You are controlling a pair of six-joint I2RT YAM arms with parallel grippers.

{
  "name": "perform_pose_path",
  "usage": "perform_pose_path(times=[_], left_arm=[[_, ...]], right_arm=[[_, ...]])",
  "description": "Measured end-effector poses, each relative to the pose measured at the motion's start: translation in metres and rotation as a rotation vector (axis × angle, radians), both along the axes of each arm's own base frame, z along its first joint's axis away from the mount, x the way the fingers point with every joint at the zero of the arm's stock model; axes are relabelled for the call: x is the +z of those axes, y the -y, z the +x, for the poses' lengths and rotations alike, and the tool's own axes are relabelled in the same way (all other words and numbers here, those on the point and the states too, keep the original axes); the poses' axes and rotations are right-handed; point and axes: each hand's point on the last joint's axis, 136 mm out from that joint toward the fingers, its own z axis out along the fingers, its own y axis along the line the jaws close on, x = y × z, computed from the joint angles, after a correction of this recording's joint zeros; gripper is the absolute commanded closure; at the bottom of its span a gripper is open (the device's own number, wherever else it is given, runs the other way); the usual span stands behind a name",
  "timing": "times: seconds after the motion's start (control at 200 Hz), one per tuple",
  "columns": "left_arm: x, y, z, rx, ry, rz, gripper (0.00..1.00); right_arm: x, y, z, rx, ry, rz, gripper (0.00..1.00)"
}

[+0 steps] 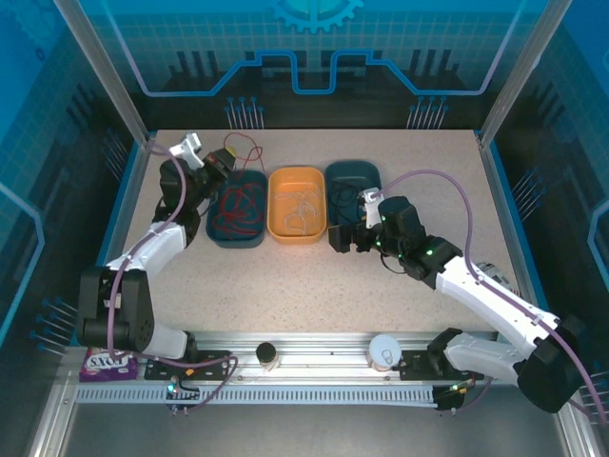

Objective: Untangle the cables

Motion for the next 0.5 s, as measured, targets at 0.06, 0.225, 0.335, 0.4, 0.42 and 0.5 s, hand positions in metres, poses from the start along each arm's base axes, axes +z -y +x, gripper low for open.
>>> perform_pose_path(times=[0.06,0.225,0.335,0.4,0.42,0.5], left_arm=[[-0.018,-0.002,-0.005,0.013,-0.029,0.001,1.00],[-0.054,-0.013,-0.023,0.075,-0.098,0.011,1.00],[-0.052,-0.020,-0.035,0.116,-0.084,0.015,1.00],[-0.046,-0.023,-0.041,0.131,-0.063,0.014,1.00],[-0.045,-0.023,-0.043,0.136,-0.057,0.014,1.00],[-0.042,-0.025,-0.047,0.149,-0.046,0.016,1.00]], right_arm=[[-0.002,0.000,0.000,0.000,-0.004,-0.003,0.00],[-0.003,-0.001,0.000,0.004,-0.010,-0.004,0.00],[-0.004,-0.002,0.000,0.006,-0.011,-0.003,0.00],[-0.004,-0.002,0.000,0.006,-0.012,-0.003,0.00],[-0.004,-0.002,0.000,0.006,-0.013,-0.003,0.00],[-0.005,-0.002,0.000,0.006,-0.015,-0.004,0.00]])
